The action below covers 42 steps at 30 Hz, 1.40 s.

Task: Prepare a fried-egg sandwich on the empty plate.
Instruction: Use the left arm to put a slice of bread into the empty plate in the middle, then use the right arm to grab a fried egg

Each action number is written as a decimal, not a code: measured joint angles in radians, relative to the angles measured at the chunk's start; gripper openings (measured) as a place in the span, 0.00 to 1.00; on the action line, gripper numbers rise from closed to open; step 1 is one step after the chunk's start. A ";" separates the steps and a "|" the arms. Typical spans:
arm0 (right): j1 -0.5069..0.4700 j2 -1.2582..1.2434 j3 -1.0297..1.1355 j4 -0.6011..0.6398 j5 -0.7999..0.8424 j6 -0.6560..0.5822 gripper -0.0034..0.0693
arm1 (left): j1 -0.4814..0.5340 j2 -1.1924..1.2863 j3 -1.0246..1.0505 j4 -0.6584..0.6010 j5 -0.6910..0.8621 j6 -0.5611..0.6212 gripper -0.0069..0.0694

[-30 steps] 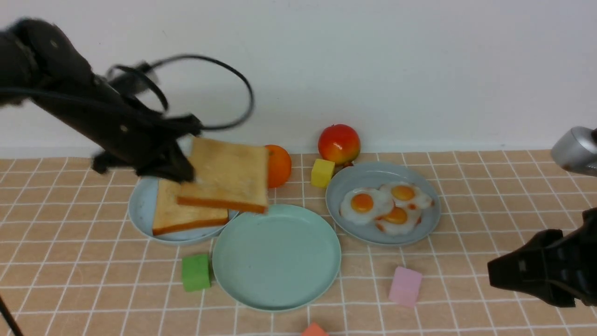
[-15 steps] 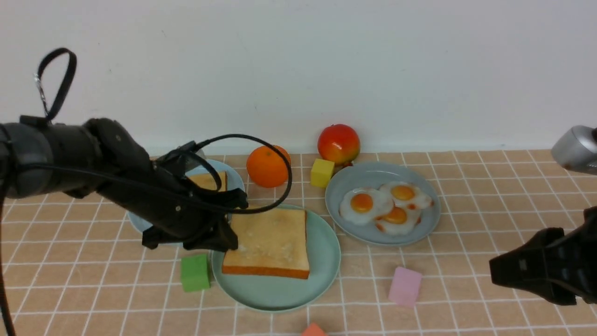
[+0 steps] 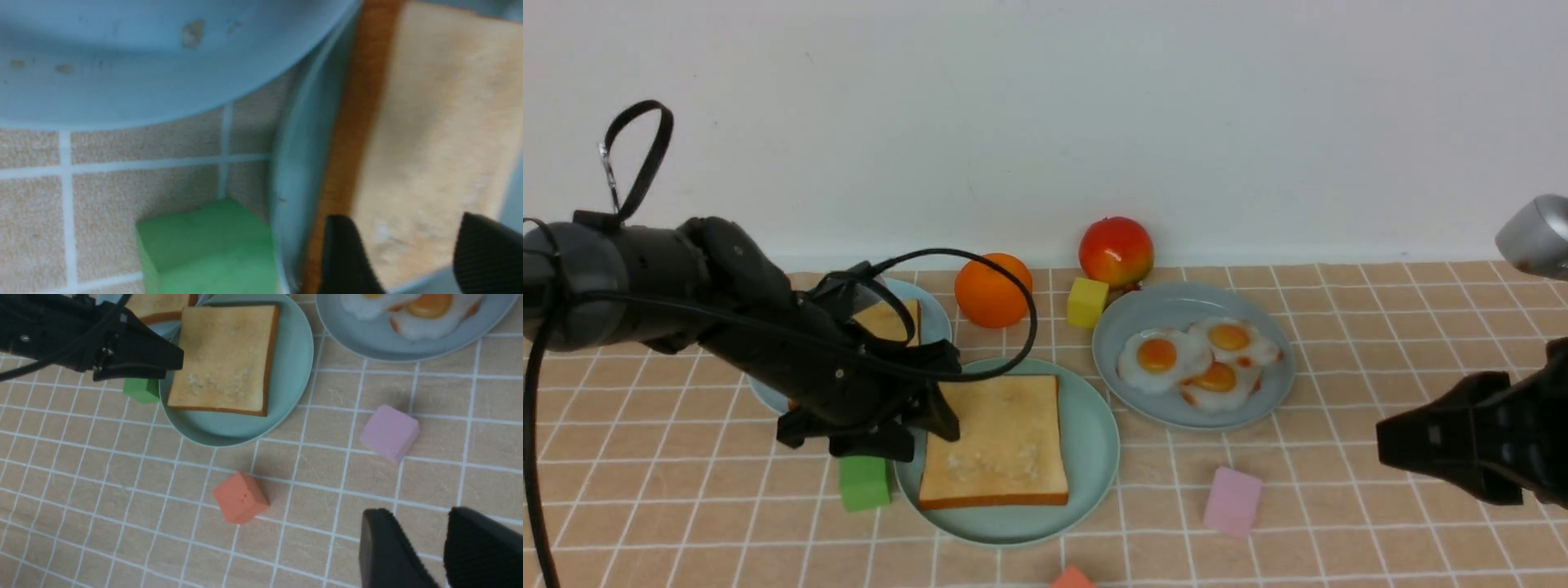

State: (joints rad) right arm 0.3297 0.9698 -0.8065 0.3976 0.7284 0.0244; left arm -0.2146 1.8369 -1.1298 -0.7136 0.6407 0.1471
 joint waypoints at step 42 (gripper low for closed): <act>-0.109 1.228 -1.288 -0.057 0.489 -0.784 0.38 | -0.327 -0.616 0.133 0.447 0.306 0.006 0.07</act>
State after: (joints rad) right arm 0.2209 2.1975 -2.0944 0.3408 1.2169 -0.7598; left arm -0.5417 1.2205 -0.9968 -0.2665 0.9469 0.1528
